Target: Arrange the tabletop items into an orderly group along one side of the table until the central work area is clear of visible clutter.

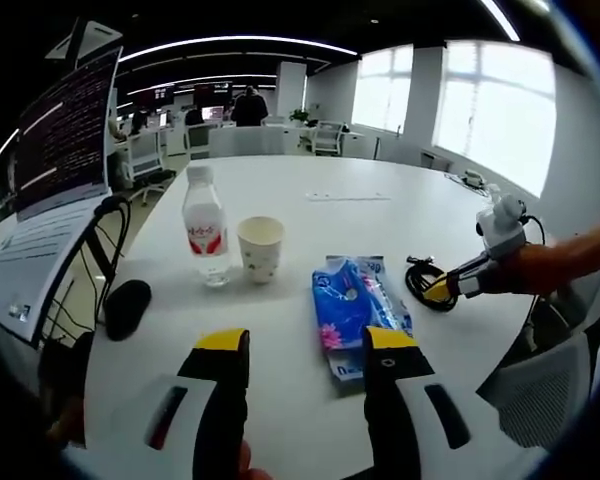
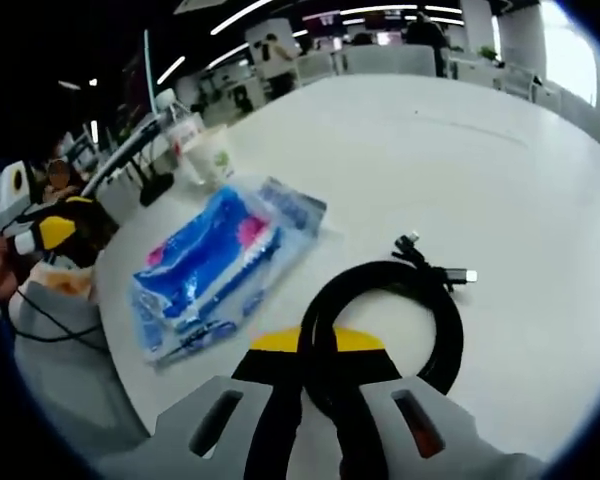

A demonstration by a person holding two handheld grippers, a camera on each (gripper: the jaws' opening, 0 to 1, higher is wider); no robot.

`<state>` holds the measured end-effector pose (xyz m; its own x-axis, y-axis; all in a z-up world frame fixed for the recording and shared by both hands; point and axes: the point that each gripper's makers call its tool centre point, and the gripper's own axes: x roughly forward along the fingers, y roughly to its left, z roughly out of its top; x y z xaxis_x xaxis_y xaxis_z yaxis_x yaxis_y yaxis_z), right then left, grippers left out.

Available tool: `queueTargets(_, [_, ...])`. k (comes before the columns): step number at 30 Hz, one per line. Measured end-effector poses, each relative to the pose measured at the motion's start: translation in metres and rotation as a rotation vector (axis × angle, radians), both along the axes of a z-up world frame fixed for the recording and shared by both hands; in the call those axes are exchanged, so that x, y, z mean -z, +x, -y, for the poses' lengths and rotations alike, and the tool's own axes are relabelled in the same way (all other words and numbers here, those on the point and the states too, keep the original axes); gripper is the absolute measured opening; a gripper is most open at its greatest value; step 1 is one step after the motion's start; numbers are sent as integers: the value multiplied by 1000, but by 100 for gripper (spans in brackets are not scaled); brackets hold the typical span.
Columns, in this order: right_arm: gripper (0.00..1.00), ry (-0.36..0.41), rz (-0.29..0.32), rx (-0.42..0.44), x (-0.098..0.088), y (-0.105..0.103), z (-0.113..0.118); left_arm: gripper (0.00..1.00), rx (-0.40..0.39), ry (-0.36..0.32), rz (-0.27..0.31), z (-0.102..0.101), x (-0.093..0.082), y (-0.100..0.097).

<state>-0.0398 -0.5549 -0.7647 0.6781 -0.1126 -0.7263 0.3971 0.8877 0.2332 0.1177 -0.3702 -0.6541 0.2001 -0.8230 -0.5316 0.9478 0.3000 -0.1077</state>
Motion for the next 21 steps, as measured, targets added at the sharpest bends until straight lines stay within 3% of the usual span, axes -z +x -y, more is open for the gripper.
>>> queueTargets(9, [14, -1, -11, -2, 1, -4, 1, 44, -2, 0, -13, 2, 3, -3])
queueTargets(21, [15, -1, 5, -3, -3, -7, 1, 44, 1, 5, -32, 4, 7, -10])
